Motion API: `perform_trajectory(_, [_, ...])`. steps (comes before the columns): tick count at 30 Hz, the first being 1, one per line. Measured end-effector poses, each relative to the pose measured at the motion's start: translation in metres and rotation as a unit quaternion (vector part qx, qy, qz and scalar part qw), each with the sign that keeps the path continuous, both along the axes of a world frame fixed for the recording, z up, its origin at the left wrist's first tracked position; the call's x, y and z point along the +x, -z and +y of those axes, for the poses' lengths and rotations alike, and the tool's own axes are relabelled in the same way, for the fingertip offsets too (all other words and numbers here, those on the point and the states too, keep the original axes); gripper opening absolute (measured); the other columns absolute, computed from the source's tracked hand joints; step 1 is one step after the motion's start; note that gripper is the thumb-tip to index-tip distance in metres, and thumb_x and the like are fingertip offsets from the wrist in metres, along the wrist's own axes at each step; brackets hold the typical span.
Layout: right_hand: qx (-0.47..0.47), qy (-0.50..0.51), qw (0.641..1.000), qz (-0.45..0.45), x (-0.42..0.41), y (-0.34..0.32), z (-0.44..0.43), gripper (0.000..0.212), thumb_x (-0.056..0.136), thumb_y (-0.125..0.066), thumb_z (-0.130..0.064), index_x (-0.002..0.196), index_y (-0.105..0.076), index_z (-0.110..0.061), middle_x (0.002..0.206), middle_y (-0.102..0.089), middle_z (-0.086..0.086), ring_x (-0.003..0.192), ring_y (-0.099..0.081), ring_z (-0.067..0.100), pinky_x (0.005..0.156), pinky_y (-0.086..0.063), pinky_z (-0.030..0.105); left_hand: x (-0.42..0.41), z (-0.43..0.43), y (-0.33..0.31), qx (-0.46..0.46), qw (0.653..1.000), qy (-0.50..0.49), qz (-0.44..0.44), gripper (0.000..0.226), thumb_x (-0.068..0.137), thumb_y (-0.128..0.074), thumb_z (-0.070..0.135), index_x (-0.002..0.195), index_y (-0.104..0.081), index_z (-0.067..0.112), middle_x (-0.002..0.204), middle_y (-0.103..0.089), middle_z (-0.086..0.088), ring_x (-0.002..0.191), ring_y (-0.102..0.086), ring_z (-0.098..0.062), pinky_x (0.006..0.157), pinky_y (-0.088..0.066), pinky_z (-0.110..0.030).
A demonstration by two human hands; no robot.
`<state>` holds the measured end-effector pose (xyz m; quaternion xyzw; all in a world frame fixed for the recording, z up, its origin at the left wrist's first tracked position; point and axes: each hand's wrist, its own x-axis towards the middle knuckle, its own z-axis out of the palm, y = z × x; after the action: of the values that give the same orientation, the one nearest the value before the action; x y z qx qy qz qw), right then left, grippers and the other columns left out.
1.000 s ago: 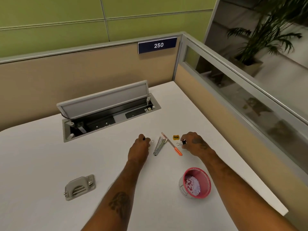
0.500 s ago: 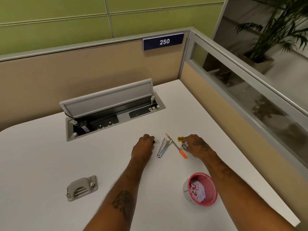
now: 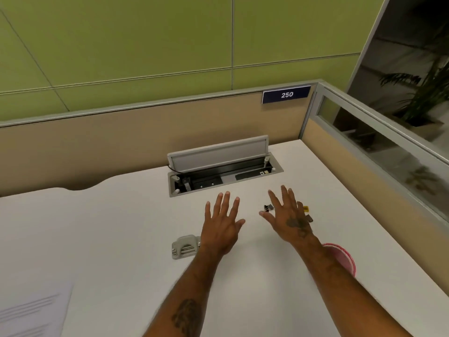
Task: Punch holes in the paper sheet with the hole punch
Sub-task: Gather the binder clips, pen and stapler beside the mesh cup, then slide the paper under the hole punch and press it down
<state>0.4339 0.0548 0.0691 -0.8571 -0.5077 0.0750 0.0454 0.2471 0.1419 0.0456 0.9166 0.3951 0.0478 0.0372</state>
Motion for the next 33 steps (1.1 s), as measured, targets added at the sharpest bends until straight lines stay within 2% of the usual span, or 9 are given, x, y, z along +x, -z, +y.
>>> perform_trajectory(5, [0.045, -0.018, 0.999, -0.023, -0.078, -0.009, -0.007, 0.101, 0.069, 0.016, -0.084, 0.154, -0.002, -0.032, 0.163, 0.009, 0.009, 0.15, 0.006, 0.033, 0.118, -0.003, 0.056, -0.079, -0.016, -0.023, 0.041, 0.999, -0.034, 0.007, 0.069, 0.096, -0.009, 0.064, 0.154, 0.01, 0.032, 0.161, 0.024, -0.003, 0.148, 0.023, -0.028, 0.113, 0.022, -0.052])
perform_trajectory(7, [0.064, -0.029, 0.997, -0.02, -0.107, -0.013, -0.011, 0.104, 0.067, 0.019, -0.083, 0.154, -0.006, -0.03, 0.163, 0.005, 0.011, 0.15, 0.003, 0.034, 0.117, -0.004, 0.057, -0.109, -0.022, -0.029, 0.055, 0.997, -0.048, 0.008, 0.069, 0.096, -0.009, 0.064, 0.154, 0.011, 0.032, 0.161, 0.025, -0.003, 0.148, 0.024, -0.028, 0.113, 0.023, -0.053])
perform_trajectory(12, [0.067, -0.067, 0.995, -0.022, -0.172, -0.015, -0.021, 0.099, 0.072, 0.018, -0.079, 0.154, -0.004, -0.03, 0.163, 0.006, 0.012, 0.15, 0.004, 0.034, 0.117, -0.007, 0.058, -0.18, -0.041, -0.033, 0.071, 0.993, -0.094, 0.005, 0.07, 0.097, -0.015, 0.063, 0.155, 0.007, 0.031, 0.161, 0.023, -0.003, 0.148, 0.021, -0.029, 0.113, 0.025, -0.053])
perform_trajectory(17, [0.063, -0.114, 0.991, 0.005, -0.216, -0.006, -0.022, 0.093, 0.077, 0.009, -0.079, 0.154, -0.005, -0.029, 0.163, 0.009, 0.011, 0.15, 0.005, 0.033, 0.117, -0.003, 0.058, -0.235, -0.056, -0.032, 0.086, 0.985, -0.147, 0.007, 0.069, 0.097, -0.016, 0.062, 0.157, -0.008, 0.027, 0.164, 0.006, -0.006, 0.151, 0.005, -0.032, 0.117, 0.008, -0.054])
perform_trajectory(20, [0.061, -0.139, 0.988, 0.026, -0.238, -0.001, -0.021, 0.085, 0.083, -0.005, -0.075, 0.155, -0.01, -0.029, 0.163, 0.007, 0.011, 0.15, 0.004, 0.033, 0.118, -0.004, 0.058, -0.263, -0.067, -0.029, 0.084, 0.98, -0.182, 0.017, 0.068, 0.098, -0.018, 0.06, 0.157, -0.006, 0.027, 0.164, 0.007, -0.006, 0.151, 0.007, -0.031, 0.119, 0.008, -0.055])
perform_trajectory(23, [0.058, -0.173, 0.983, 0.028, -0.263, 0.003, -0.023, 0.085, 0.083, -0.003, -0.075, 0.154, -0.01, -0.029, 0.163, 0.005, 0.011, 0.15, 0.003, 0.032, 0.118, -0.004, 0.057, -0.292, -0.082, -0.027, 0.08, 0.972, -0.219, 0.032, 0.067, 0.099, -0.021, 0.058, 0.157, -0.009, 0.026, 0.165, 0.002, -0.007, 0.151, 0.003, -0.031, 0.119, 0.006, -0.057])
perform_trajectory(27, [0.065, -0.217, 0.974, 0.004, -0.298, 0.002, -0.027, 0.087, 0.084, 0.006, -0.073, 0.154, -0.015, -0.026, 0.163, -0.004, 0.015, 0.15, -0.004, 0.035, 0.117, -0.011, 0.057, -0.333, -0.101, -0.025, 0.077, 0.961, -0.264, 0.033, 0.066, 0.099, -0.022, 0.055, 0.156, -0.014, 0.024, 0.165, -0.004, -0.008, 0.152, -0.003, -0.031, 0.119, -0.004, -0.056])
perform_trajectory(31, [0.053, -0.247, 0.968, 0.011, -0.336, 0.008, -0.023, 0.075, 0.091, -0.017, -0.067, 0.155, -0.007, -0.028, 0.164, 0.005, 0.011, 0.151, 0.007, 0.029, 0.119, -0.01, 0.056, -0.379, -0.114, -0.025, 0.06, 0.946, -0.316, 0.03, 0.066, 0.099, -0.026, 0.055, 0.156, -0.013, 0.024, 0.165, -0.005, -0.008, 0.152, -0.003, -0.03, 0.119, -0.005, -0.055])
perform_trajectory(33, [0.053, -0.263, 0.963, 0.015, -0.357, 0.009, -0.019, 0.073, 0.093, -0.022, -0.066, 0.155, -0.007, -0.028, 0.164, 0.004, 0.011, 0.151, 0.007, 0.028, 0.119, -0.008, 0.055, -0.404, -0.117, -0.025, 0.056, 0.94, -0.335, 0.03, 0.066, 0.098, -0.027, 0.054, 0.156, -0.016, 0.023, 0.165, -0.007, -0.008, 0.152, -0.006, -0.031, 0.119, -0.007, -0.056])
